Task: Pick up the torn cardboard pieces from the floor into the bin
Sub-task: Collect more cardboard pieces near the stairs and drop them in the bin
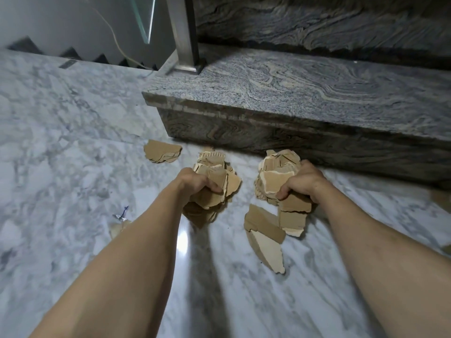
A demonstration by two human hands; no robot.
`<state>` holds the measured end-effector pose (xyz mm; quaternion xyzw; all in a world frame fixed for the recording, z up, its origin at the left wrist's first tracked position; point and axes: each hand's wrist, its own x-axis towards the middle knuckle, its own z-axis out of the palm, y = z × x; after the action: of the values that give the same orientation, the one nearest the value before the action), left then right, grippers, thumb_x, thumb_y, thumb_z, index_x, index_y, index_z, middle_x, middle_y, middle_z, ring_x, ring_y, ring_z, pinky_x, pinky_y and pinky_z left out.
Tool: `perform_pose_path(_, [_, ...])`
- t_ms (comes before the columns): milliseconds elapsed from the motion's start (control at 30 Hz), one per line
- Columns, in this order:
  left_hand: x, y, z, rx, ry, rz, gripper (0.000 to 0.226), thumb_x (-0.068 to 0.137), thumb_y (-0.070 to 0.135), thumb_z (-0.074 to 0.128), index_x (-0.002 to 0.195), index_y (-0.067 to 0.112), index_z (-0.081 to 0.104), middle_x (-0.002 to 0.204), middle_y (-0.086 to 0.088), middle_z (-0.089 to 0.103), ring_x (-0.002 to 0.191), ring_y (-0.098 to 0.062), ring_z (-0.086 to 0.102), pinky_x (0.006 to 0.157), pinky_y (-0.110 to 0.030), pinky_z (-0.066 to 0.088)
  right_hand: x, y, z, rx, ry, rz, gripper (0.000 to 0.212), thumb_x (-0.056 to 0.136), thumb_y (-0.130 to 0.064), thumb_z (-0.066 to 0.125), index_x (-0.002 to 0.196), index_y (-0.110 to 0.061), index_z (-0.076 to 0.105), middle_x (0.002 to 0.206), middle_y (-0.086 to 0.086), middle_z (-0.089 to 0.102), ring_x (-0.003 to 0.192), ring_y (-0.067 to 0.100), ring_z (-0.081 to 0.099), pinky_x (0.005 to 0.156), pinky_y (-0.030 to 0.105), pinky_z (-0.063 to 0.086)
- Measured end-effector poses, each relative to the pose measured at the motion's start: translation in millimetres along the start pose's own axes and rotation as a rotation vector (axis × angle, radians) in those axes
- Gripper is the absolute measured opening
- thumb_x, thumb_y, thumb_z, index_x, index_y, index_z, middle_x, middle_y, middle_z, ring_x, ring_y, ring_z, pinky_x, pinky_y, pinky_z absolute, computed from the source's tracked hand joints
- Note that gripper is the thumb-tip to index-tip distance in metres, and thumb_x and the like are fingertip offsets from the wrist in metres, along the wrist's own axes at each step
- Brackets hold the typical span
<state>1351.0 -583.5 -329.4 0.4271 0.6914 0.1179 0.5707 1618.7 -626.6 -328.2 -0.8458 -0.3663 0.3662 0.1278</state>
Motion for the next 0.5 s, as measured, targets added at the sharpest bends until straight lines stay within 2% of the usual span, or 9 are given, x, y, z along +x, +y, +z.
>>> perform_pose_path(67, [-12,-15,-4,-0.047,-0.040,-0.006,0.063,0.055,0.012,0.094,0.110,0.000,0.064,0.100,-0.015,0.073,0.088,-0.032,0.071,0.074,-0.039,0.061,-10,0,-7,0.099,0.002,-0.051,0.089,0.044,-0.010,0.098,0.119,-0.015,0.050,0.119,0.008,0.062,0.109,0.030,0.058,0.087,0.039,0.054])
perform_pose_path(133, [-24,-28,-13,-0.108,-0.038,-0.012,0.050,0.067,0.010,0.088,0.109,0.001,0.062,0.100,-0.015,0.073,0.090,-0.032,0.071,0.073,-0.037,0.059,-22,-3,-17,0.202,0.009,-0.117,0.085,0.045,-0.006,0.098,0.116,-0.013,0.051,0.112,0.005,0.062,0.102,0.026,0.058,0.075,0.031,0.050])
perform_pose_path(200, [-34,-37,-25,-0.160,-0.028,-0.020,0.047,0.070,0.010,0.086,0.109,-0.001,0.063,0.100,-0.017,0.074,0.091,-0.034,0.072,0.079,-0.040,0.060,-34,-9,-27,0.292,0.000,-0.186,0.083,0.047,-0.004,0.097,0.117,-0.013,0.053,0.107,0.002,0.064,0.099,0.023,0.060,0.068,0.026,0.047])
perform_pose_path(267, [-43,-40,-38,-0.178,0.018,-0.018,0.047,0.069,0.008,0.086,0.108,-0.001,0.062,0.097,-0.017,0.074,0.087,-0.033,0.072,0.073,-0.039,0.060,-45,-14,-35,0.321,-0.034,-0.232,0.081,0.049,-0.002,0.096,0.119,-0.013,0.056,0.102,-0.001,0.066,0.096,0.020,0.062,0.064,0.023,0.046])
perform_pose_path(333, [-51,-46,-51,-0.198,0.090,-0.014,0.046,0.068,0.007,0.087,0.106,0.002,0.062,0.094,-0.015,0.073,0.079,-0.029,0.071,0.058,-0.031,0.056,-54,-14,-36,0.275,-0.114,-0.237,0.077,0.050,-0.001,0.095,0.117,-0.012,0.060,0.099,-0.001,0.069,0.094,0.021,0.065,0.066,0.024,0.049])
perform_pose_path(400, [-59,-56,-63,-0.218,0.157,-0.027,0.044,0.065,0.006,0.088,0.102,0.001,0.064,0.089,-0.015,0.073,0.073,-0.029,0.071,0.050,-0.028,0.054,-61,-13,-29,0.218,-0.251,-0.214,0.072,0.048,-0.003,0.096,0.112,-0.012,0.065,0.097,0.006,0.074,0.096,0.027,0.070,0.074,0.032,0.058])
perform_pose_path(433, [-62,-63,-69,-0.214,0.182,-0.035,0.044,0.064,0.007,0.088,0.100,-0.001,0.065,0.089,-0.016,0.074,0.073,-0.031,0.072,0.051,-0.029,0.055,-67,-12,-22,0.169,-0.328,-0.201,0.077,0.044,-0.008,0.097,0.114,-0.012,0.065,0.101,0.008,0.075,0.100,0.032,0.070,0.080,0.041,0.061])
perform_pose_path(467, [-65,-71,-76,-0.207,0.205,-0.043,0.045,0.061,0.008,0.089,0.098,-0.003,0.066,0.090,-0.018,0.074,0.076,-0.033,0.072,0.057,-0.032,0.058,-71,-11,-13,0.065,-0.377,-0.184,0.093,0.040,-0.014,0.099,0.124,-0.014,0.060,0.112,0.010,0.072,0.106,0.034,0.068,0.085,0.046,0.060])
perform_pose_path(500, [-67,-81,-83,-0.205,0.227,-0.056,0.050,0.057,0.011,0.090,0.098,-0.004,0.067,0.092,-0.019,0.075,0.080,-0.036,0.073,0.065,-0.038,0.061,-75,-10,-2,-0.076,-0.407,-0.166,0.112,0.039,-0.019,0.099,0.140,-0.017,0.048,0.127,0.010,0.065,0.114,0.035,0.062,0.090,0.047,0.057])
